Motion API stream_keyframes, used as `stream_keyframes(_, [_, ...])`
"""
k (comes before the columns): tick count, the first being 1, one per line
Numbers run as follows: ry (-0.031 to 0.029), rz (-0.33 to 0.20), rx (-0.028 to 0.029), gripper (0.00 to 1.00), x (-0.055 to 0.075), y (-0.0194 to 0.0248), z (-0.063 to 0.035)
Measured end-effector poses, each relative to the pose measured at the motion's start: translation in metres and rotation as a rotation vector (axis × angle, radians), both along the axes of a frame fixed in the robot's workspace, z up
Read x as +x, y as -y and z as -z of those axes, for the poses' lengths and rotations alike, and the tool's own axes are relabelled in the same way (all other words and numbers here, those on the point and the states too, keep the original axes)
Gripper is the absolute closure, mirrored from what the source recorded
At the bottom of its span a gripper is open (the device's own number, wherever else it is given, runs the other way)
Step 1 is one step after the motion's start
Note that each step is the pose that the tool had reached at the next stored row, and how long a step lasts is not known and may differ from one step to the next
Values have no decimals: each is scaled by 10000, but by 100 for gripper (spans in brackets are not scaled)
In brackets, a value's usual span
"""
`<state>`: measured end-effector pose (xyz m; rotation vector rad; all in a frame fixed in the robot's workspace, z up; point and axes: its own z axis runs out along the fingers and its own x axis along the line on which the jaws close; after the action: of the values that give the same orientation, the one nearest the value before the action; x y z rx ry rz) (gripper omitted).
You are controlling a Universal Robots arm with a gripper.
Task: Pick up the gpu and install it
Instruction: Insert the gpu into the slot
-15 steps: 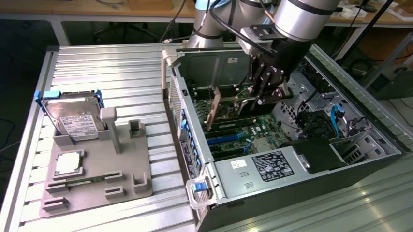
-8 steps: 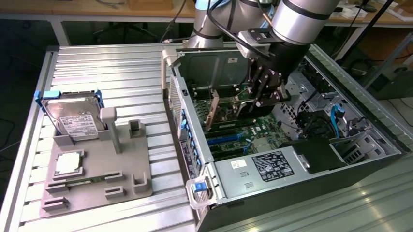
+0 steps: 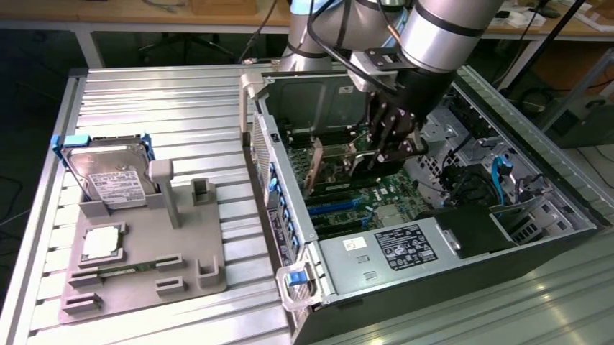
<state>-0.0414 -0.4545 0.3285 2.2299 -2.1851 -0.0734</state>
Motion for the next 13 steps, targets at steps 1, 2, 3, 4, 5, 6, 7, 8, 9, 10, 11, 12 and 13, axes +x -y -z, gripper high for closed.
stream_keyframes(1, [0,-1,0,73,-2,0,7])
stream_keyframes(2, [0,-1,0,73,-3,0,14])
stream_keyframes(3, [0,-1,0,73,-4,0,21])
stream_keyframes(4, [0,0,0,73,-5,0,27])
stream_keyframes(5, [0,0,0,73,-7,0,34])
stream_keyframes(6, [0,2,-1,73,-11,0,41])
stream_keyframes(7, [0,1,-1,73,-17,0,50])
stream_keyframes(8, [0,0,-1,73,-20,0,56])
stream_keyframes(9, [0,0,-1,73,-22,0,62])
stream_keyframes(10, [0,-1,0,73,-25,0,73])
stream_keyframes(11, [0,0,0,73,-27,0,79])
stream_keyframes(12, [0,0,0,73,-30,0,85])
stream_keyframes(13, [0,0,0,73,-33,0,92])
